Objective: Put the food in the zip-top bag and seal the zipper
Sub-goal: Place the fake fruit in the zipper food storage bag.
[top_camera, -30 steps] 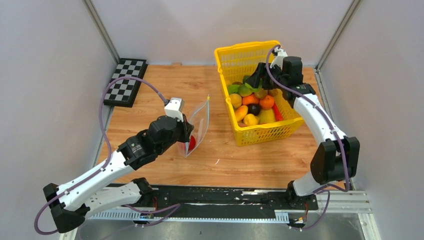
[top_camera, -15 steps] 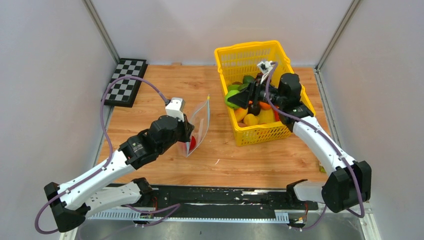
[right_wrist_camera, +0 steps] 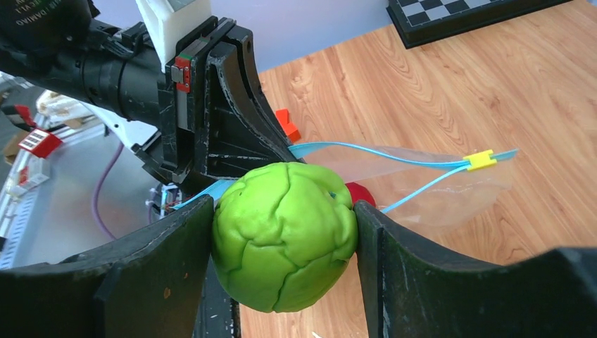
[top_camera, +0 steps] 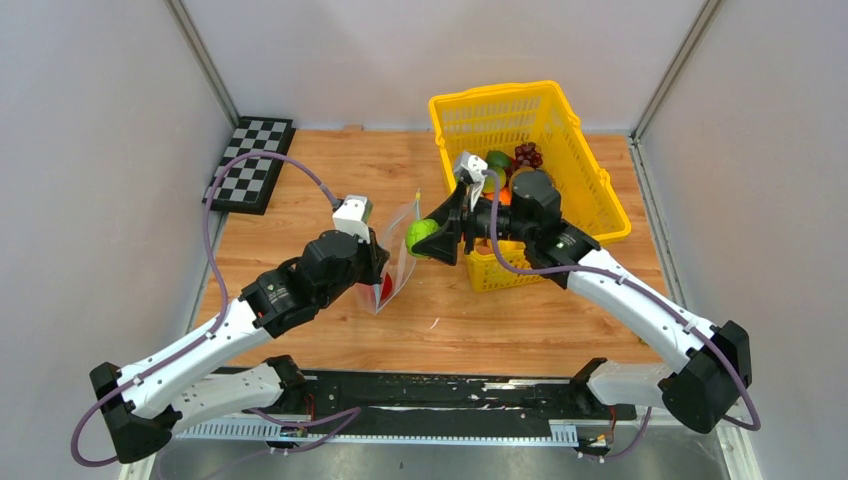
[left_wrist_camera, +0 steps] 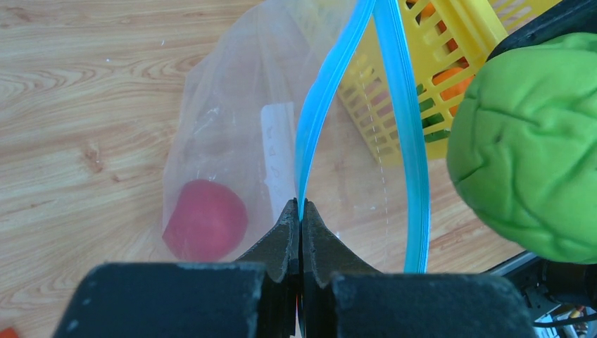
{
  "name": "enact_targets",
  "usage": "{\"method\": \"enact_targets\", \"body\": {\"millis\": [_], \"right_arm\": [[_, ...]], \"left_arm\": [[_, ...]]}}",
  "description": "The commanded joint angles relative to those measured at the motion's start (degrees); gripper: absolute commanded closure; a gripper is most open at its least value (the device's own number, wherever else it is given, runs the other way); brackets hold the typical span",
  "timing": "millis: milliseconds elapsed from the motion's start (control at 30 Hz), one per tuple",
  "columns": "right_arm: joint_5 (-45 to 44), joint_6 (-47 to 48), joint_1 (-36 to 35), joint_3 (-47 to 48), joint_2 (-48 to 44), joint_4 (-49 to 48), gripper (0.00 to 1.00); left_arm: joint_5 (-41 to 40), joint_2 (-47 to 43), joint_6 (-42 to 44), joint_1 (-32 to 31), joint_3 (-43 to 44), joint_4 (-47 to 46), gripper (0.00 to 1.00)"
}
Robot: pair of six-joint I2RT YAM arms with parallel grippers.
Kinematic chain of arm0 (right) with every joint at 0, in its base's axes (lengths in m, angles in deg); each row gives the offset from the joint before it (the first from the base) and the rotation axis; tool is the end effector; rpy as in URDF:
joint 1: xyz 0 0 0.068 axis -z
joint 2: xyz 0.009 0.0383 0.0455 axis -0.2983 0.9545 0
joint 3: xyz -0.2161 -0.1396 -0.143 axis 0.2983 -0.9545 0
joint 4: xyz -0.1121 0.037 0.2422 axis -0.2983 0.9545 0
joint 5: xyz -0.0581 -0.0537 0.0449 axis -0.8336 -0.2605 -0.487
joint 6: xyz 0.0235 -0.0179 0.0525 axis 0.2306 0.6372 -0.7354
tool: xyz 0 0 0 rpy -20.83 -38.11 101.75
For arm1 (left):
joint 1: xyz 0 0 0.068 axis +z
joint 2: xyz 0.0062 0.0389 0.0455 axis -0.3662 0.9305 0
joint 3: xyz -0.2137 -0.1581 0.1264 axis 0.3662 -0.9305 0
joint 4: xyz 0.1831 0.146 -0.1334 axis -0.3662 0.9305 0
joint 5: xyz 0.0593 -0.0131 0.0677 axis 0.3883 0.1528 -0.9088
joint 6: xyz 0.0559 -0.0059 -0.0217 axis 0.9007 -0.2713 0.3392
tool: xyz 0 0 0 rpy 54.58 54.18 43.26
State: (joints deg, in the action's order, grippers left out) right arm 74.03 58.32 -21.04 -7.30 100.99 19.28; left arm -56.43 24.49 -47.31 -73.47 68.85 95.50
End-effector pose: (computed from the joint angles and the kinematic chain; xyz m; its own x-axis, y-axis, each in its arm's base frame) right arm 0.2117 0.2052 0.3835 -0.2848 -0.0577 -0.9569 -0.9432 0.1949 0.2690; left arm 0.1329 -0.1444 0.3445 -0.5183 -0.1371 -0.8441 0.3146 0.8872 -0.3373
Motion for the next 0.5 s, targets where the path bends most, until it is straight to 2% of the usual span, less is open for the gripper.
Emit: {"method": "enact_targets", "body": {"millis": [0,300,467], "right_arm": [[-7.3,6.4,-2.9,3.5,-0.2,1.3,0.53],[-10.3,8.5,-6.6,5.7,3.2,2.7,0.53],[-13.8,9.9,-7.4,7.8,7.0,7.0,0.52]], "left_arm": [[1.2,0.0,0.0,0.2,1.4,-2.8,1.00],[1.5,0.2,0.1,0.2,1.9,-3.2,1.00],[1.5,-0.2,-0.1,0.2,1.9,-3.1,1.00]]}}
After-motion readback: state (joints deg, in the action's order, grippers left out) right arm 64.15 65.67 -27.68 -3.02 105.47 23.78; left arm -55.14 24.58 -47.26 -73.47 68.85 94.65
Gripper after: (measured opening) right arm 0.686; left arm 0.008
